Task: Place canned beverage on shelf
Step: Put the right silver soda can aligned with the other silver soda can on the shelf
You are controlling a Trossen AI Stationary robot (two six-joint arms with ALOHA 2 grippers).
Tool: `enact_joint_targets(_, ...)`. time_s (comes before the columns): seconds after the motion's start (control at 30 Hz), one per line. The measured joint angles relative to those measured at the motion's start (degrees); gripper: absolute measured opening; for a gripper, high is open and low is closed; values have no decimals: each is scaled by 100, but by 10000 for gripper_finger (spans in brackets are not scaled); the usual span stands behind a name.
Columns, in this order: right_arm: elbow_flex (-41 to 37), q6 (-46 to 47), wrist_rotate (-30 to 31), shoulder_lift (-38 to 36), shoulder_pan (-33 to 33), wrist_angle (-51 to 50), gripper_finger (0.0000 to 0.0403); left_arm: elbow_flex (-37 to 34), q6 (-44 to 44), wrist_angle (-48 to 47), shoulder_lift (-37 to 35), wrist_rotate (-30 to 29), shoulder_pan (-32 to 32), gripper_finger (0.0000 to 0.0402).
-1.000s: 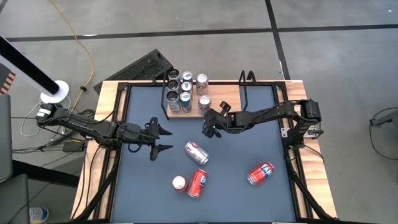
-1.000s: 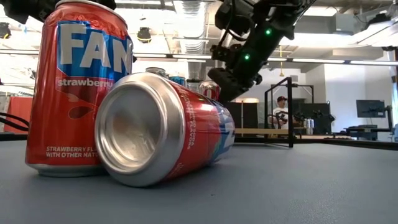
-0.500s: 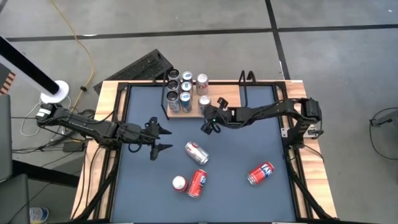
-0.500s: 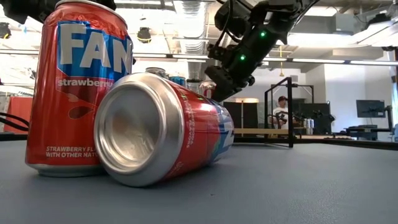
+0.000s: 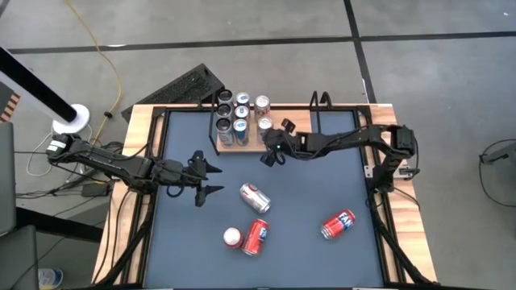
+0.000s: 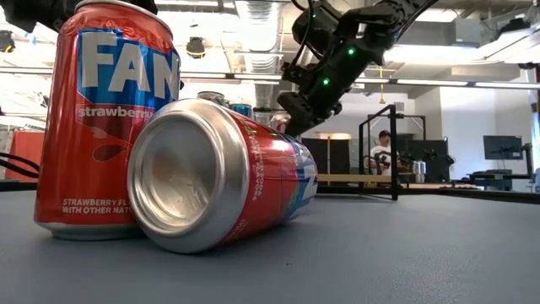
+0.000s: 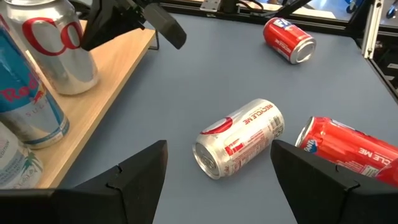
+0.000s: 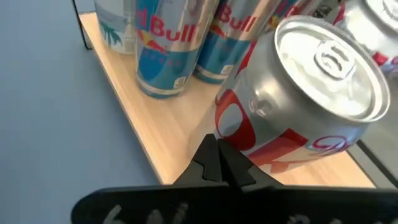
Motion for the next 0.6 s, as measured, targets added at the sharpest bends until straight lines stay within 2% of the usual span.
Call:
enact_joint_targets(0.3, 0, -373, -131, 0, -284, 313, 0, 0, -7, 0, 0, 2, 0, 275)
enact_joint_targets(0.47, 0, -306, -374, -2, -133, 177, 0, 0, -60, -26, 0, 4, -2, 275)
enact_joint_targets(0.53, 0, -184, -90, -55, 8, -98, 0, 0, -61, -27, 0, 4, -2, 275)
enact_joint_targets(0.6, 0, 18, 510, -145, 159, -483, 0, 0, -63, -38, 0, 4, 0, 275)
